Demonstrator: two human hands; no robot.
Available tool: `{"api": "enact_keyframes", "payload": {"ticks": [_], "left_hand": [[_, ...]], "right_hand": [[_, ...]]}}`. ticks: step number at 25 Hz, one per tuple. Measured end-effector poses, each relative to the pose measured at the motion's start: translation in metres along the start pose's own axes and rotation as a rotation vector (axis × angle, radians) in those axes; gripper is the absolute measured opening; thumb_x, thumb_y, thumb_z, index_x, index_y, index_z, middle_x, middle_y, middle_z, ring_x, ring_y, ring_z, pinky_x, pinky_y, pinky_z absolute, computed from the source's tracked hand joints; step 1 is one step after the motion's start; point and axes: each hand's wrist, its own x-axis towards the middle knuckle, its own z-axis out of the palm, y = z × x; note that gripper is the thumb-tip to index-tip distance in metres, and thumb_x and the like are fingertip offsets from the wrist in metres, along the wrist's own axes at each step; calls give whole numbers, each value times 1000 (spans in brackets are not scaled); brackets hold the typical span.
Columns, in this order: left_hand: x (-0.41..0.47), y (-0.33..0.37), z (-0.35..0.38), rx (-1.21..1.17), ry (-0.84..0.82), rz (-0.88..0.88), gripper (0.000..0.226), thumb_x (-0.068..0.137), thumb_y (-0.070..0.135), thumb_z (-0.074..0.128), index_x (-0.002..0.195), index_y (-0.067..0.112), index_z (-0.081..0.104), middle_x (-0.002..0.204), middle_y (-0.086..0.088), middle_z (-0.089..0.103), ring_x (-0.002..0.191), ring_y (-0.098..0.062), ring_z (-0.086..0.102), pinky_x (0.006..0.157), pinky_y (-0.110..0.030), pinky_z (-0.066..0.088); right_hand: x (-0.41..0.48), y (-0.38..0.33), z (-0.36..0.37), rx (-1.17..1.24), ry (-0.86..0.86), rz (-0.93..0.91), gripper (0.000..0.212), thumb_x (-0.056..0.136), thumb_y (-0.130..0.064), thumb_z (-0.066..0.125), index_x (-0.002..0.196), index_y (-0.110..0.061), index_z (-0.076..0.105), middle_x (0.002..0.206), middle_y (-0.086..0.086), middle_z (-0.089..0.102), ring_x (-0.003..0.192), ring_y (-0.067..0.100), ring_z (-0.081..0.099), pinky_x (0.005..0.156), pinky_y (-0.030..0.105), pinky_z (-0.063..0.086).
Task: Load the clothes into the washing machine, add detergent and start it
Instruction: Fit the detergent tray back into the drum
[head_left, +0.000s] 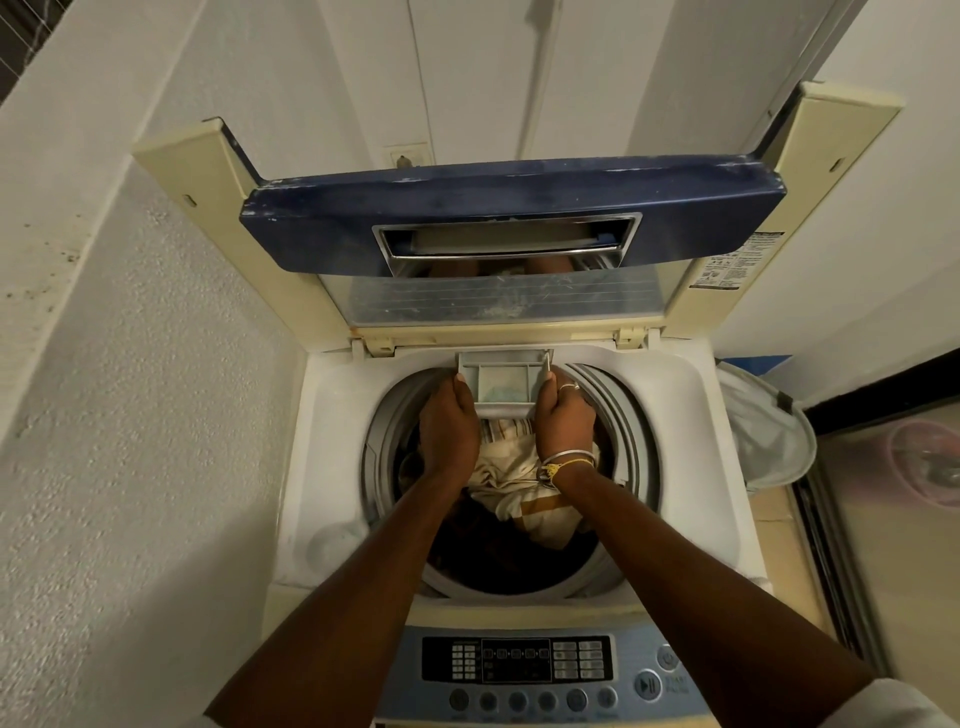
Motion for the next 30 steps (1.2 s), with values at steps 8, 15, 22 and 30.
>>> {"api": "enact_keyframes", "payload": {"ticks": [8, 15, 22, 30], "left_hand": [[2, 3, 2, 1, -4, -25, 36, 107, 29, 35, 88, 11, 60, 78, 1, 59, 70, -13, 55, 60, -26, 37], [-2, 1, 5, 23, 24, 16, 32, 107, 27, 36, 84, 17, 57, 76, 2, 57, 70, -14, 55, 64, -27, 38], [-2, 4, 4, -13, -15, -35, 32, 107, 29, 36, 85, 18, 57, 75, 6, 56, 68, -6, 53, 60, -23, 38], [-6, 6, 8, -33, 32, -34, 30, 107, 26, 37, 88, 16, 59, 78, 6, 56, 69, -5, 52, 62, -20, 35]], "right_hand": [[5, 1, 4, -8, -6, 25, 42, 105, -30, 38, 86, -2, 63, 73, 9, 60, 72, 29, 63, 70, 41, 53], [9, 4, 1, -45, -21, 3, 36, 106, -29, 37, 86, -9, 60, 68, 1, 54, 61, 14, 52, 63, 27, 38], [12, 10, 3, -57, -18, -56, 36, 105, -28, 37, 84, -11, 60, 68, 3, 57, 61, 15, 54, 60, 26, 36], [15, 13, 6, -46, -1, -81, 33, 104, -24, 38, 88, -8, 62, 71, 8, 61, 67, 23, 58, 62, 31, 45]]}}
